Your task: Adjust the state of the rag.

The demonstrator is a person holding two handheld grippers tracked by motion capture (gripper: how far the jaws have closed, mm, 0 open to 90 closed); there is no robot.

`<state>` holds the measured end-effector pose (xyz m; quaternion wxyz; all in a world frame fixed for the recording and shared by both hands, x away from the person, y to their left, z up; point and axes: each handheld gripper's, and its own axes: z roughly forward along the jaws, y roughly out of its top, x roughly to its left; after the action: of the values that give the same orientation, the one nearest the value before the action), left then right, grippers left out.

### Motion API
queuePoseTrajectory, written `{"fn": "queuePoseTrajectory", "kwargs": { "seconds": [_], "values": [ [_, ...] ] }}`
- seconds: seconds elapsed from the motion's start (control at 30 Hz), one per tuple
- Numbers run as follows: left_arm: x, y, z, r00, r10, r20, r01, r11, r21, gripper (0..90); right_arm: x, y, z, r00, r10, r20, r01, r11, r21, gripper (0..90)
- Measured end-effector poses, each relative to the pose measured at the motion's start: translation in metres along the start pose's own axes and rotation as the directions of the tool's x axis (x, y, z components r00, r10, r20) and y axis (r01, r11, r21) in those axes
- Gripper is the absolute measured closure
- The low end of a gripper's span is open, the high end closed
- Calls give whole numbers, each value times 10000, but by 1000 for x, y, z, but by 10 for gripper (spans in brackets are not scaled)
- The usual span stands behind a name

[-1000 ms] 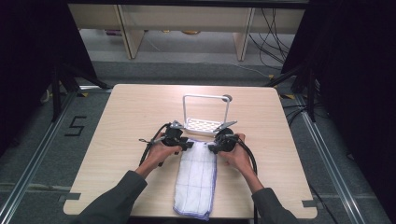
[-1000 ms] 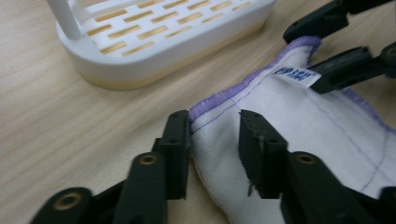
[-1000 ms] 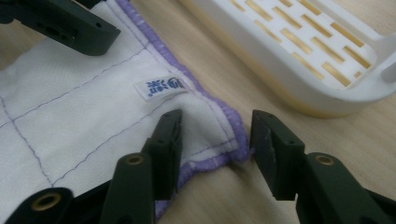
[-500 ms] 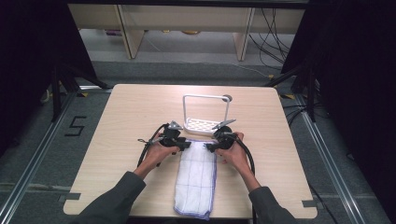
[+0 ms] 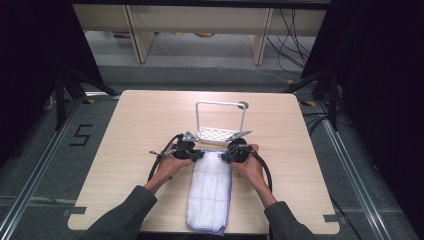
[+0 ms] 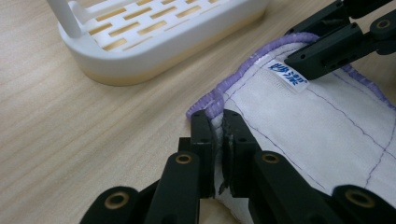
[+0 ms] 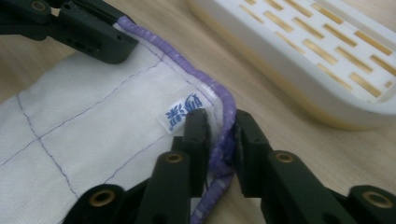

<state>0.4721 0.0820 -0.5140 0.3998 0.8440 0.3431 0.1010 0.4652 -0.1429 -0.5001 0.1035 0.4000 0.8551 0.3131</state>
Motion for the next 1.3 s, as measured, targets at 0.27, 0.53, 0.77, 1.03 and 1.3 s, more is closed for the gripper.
{"fn": "queuePoseTrajectory", "kwargs": {
  "seconds": [0.27,0.53,0.77,1.03,1.3],
  "values": [
    [1,2,-9,9999,-29,128,32,9998,-208,843,3,1,-6,9991,-424,47,426,9984,-381,829],
    [0,6,-24,9998,-61,168,70,9987,-496,840,9,7,-17,9983,-572,-84,565,9961,-681,828],
    [-2,7,-37,9998,-2,182,16,9971,-763,838,13,11,-22,9953,-948,-209,918,9890,-1159,827],
    [-8,12,-42,9992,-163,357,205,9925,-1201,835,15,6,-42,9943,-1049,-204,1015,9867,-1268,826],
    [-8,13,-46,9995,25,308,9,9940,-1094,833,15,5,-44,9926,-1203,-141,1173,9838,-1359,823]
  ]
}}
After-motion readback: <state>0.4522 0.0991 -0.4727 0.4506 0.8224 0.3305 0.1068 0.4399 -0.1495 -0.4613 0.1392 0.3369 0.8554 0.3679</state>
